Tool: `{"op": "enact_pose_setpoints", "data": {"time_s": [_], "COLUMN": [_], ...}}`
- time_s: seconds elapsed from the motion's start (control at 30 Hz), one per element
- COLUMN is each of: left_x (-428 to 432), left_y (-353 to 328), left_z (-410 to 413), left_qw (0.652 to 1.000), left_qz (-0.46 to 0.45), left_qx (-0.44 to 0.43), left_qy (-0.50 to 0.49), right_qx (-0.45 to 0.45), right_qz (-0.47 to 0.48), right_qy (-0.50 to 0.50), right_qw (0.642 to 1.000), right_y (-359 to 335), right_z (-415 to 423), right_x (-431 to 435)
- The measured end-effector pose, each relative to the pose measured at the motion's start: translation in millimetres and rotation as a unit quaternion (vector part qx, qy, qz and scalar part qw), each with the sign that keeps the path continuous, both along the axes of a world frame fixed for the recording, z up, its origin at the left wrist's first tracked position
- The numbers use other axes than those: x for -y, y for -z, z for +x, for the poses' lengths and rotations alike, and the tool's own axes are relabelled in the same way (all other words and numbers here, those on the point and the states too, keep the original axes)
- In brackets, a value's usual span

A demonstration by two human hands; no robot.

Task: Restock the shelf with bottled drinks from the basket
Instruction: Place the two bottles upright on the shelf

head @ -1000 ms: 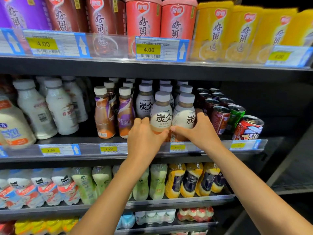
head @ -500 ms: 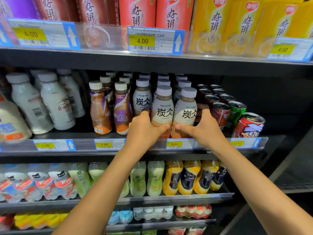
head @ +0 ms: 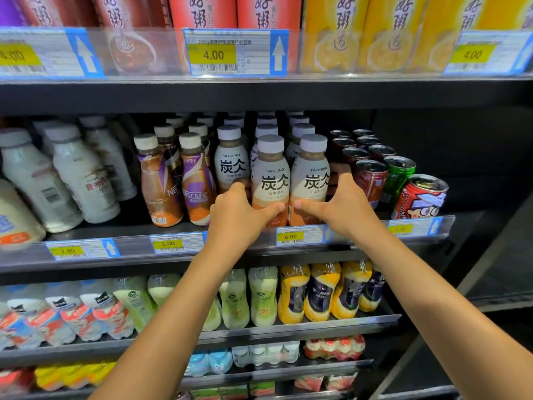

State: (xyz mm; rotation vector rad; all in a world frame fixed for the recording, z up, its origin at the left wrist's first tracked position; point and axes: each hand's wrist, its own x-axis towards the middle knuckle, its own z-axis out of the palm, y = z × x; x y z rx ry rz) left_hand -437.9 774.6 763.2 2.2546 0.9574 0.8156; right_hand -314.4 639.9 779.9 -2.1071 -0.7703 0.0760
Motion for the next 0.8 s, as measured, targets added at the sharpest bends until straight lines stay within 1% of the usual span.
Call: {"op": "enact_pose_setpoints", "data": {"time_s": [0.27, 0.8], "left_x": [0.8, 1.3], "left_y": [2.5, 1.4], "left_z": [2.8, 1.9], "left_qw": [1.0, 1.0], "left_qz": [-0.003, -0.008], "left_qx": [0.005, -0.004], "left_qy": [-0.002, 0.008], "right_qx": [0.004, 0.007], "right_qz": [0.019, 0.017], "right_qy": [0.006, 0.009], "right_qw": [1.0, 1.0], "right_y": [2.3, 0.1], "right_z": [0.5, -4.2], "right_x": [-0.4, -0.2]}}
